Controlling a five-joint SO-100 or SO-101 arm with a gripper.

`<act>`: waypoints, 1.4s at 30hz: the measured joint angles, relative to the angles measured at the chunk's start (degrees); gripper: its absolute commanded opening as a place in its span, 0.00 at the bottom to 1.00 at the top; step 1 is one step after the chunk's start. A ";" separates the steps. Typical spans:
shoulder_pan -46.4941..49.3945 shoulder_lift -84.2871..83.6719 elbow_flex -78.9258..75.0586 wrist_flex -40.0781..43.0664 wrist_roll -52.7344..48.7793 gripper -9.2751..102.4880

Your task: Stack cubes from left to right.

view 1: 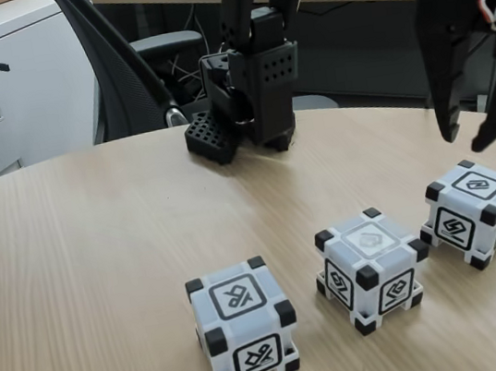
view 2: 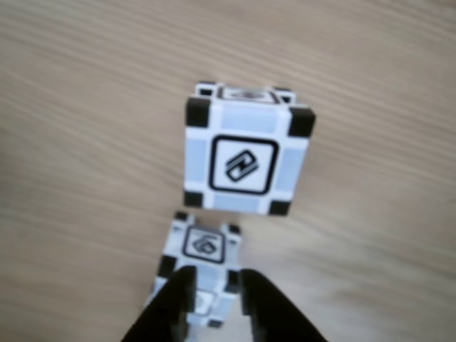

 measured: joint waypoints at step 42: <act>-1.14 0.00 6.33 0.00 4.75 0.44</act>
